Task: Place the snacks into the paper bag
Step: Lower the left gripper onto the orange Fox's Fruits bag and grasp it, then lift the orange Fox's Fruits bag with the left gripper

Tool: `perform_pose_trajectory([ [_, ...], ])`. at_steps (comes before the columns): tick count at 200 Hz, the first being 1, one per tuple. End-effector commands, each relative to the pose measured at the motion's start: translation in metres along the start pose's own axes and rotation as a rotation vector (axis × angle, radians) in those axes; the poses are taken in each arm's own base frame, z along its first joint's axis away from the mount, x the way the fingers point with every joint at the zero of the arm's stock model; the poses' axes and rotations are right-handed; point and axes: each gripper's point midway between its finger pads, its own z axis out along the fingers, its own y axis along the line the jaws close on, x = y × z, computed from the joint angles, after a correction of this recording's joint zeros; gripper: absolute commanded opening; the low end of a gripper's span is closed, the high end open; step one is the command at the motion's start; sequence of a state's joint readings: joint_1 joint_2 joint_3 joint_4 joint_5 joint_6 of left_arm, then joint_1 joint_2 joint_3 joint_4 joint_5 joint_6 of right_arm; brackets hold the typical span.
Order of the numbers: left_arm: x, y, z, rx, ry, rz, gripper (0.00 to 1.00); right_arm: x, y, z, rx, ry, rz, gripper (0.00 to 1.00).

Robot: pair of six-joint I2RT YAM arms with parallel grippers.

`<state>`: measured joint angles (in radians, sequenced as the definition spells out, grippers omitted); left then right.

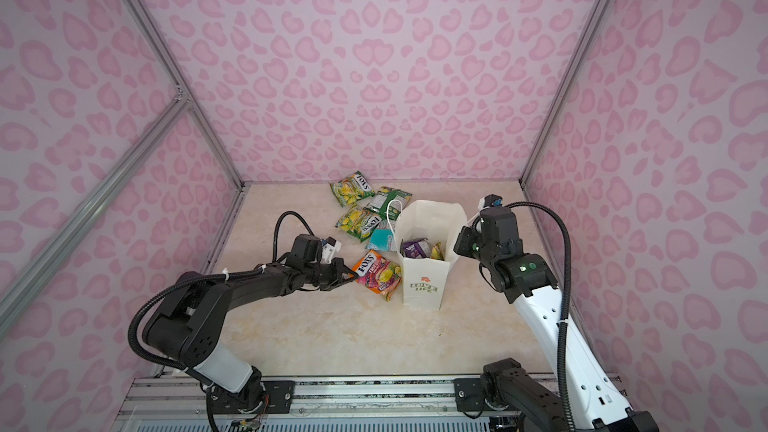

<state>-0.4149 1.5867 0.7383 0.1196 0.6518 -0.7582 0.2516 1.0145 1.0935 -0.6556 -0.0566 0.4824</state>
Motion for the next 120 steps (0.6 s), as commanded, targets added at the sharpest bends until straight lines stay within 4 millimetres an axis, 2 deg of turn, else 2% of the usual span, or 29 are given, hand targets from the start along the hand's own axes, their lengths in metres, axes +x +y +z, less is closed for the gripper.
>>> perform_pose_trajectory([
  [1,-0.008,-0.023,-0.016,0.022,-0.034,0.049,0.04,0.002,-0.001,0.002,0.007,0.007,-0.001,0.00],
  [31,-0.015,-0.041,-0.038,0.005,-0.085,0.097,0.04,0.002,0.000,0.003,0.002,0.009,0.000,0.00],
  [75,-0.021,-0.057,-0.070,-0.052,-0.162,0.160,0.04,0.001,0.000,0.002,0.000,0.006,0.000,0.00],
  [99,-0.024,-0.057,-0.079,-0.105,-0.176,0.177,0.04,0.001,0.001,0.003,-0.006,0.005,0.002,0.00],
  [120,-0.028,-0.073,-0.090,-0.089,-0.191,0.202,0.04,0.000,0.003,0.003,-0.014,0.004,0.003,0.00],
])
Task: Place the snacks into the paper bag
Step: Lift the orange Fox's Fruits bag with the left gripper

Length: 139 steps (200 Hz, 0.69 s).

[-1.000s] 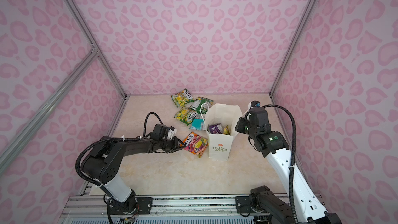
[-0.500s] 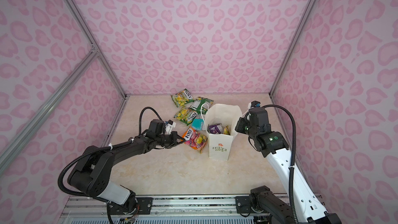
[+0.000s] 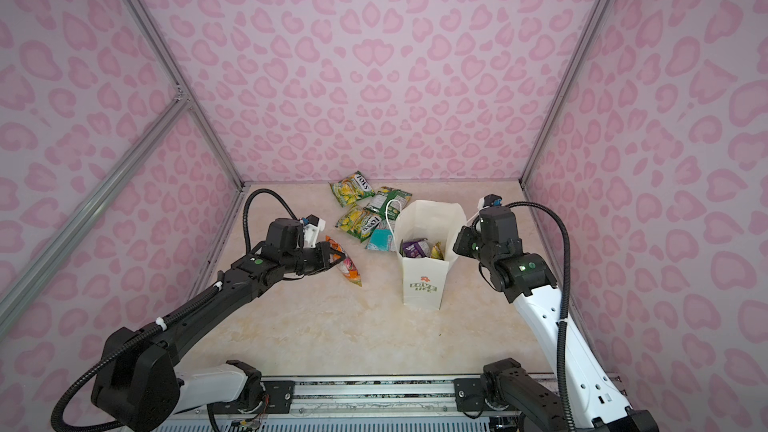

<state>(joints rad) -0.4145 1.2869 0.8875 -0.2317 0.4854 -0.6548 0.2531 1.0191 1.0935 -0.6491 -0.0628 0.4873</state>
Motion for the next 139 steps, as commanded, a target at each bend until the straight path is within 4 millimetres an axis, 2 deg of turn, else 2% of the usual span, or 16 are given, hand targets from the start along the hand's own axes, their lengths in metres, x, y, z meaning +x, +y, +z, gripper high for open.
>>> perform_pose_trajectory([
  [1,-0.008,-0.010,-0.013,-0.013,-0.023,0.048,0.04,0.000,0.002,0.002,-0.007,0.002,0.000,0.00],
  [61,-0.037,-0.065,-0.072,0.031,-0.139,0.151,0.04,-0.002,0.001,-0.001,-0.003,-0.004,-0.011,0.00],
  [118,-0.066,-0.138,-0.125,0.184,-0.226,0.233,0.04,-0.001,0.006,0.006,-0.025,0.001,-0.005,0.00],
  [122,-0.072,-0.151,-0.136,0.208,-0.250,0.250,0.04,-0.001,0.005,0.007,-0.024,0.004,-0.005,0.00],
  [139,-0.083,-0.175,-0.152,0.252,-0.284,0.278,0.03,-0.001,0.006,0.009,-0.023,0.010,-0.006,0.00],
])
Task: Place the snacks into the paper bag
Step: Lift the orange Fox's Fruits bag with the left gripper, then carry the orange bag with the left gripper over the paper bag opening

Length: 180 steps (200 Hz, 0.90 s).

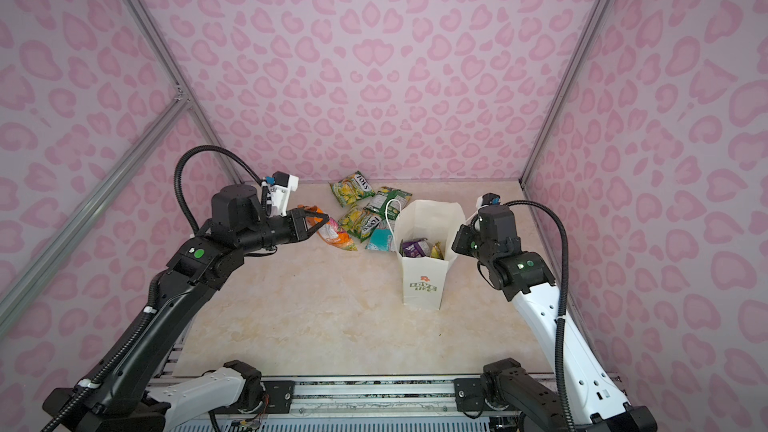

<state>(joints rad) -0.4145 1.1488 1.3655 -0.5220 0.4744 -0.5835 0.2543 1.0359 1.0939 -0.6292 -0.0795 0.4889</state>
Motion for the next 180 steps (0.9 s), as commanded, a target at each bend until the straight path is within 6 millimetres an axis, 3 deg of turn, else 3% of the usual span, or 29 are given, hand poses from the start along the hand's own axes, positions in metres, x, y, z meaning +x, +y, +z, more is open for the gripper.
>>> perform_pose_trajectory([
  [1,-0.026,-0.037,-0.013,0.098,-0.050,0.050,0.04,0.000,0.002,0.004,-0.007,0.006,-0.007,0.00],
  [36,-0.063,-0.084,-0.028,0.209,-0.119,0.101,0.03,0.000,0.001,0.001,-0.002,0.004,-0.007,0.00],
  [72,-0.085,-0.132,-0.034,0.316,-0.148,0.169,0.04,0.002,0.000,0.002,0.001,0.011,-0.004,0.00],
  [150,-0.095,-0.211,-0.012,0.508,-0.099,0.246,0.03,0.002,0.002,0.003,0.000,0.013,-0.006,0.00],
  [180,-0.092,-0.236,0.006,0.583,-0.053,0.246,0.04,0.004,0.003,0.005,-0.004,0.017,-0.005,0.00],
])
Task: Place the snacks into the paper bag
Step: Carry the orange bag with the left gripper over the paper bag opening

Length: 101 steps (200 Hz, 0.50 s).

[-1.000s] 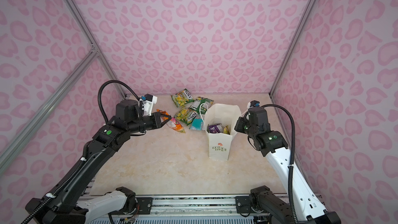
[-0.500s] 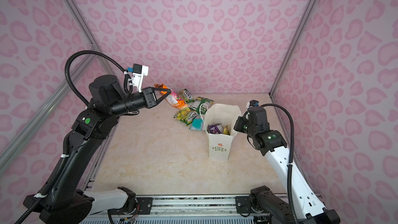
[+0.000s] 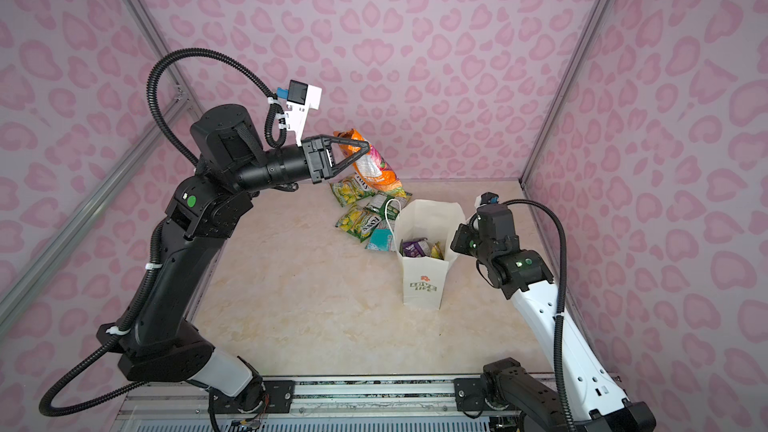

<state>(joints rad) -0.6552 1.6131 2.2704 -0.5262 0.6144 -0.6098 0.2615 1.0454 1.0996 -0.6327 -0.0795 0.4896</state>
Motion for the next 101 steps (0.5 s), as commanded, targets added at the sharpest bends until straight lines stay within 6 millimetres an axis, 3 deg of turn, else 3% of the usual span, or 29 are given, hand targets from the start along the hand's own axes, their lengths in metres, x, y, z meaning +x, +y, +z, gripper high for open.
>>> perform_pose_trajectory([
  [1,-0.001,-0.014,0.017,0.080,0.019,0.002,0.03,0.002,0.001,0.003,-0.003,0.006,-0.002,0.00],
  [26,0.008,-0.007,0.042,0.097,0.051,-0.023,0.03,0.001,0.001,0.000,-0.002,0.003,-0.002,0.00],
  [101,0.081,0.068,0.120,0.051,0.242,-0.172,0.03,0.003,-0.002,-0.006,0.008,-0.002,-0.012,0.00],
])
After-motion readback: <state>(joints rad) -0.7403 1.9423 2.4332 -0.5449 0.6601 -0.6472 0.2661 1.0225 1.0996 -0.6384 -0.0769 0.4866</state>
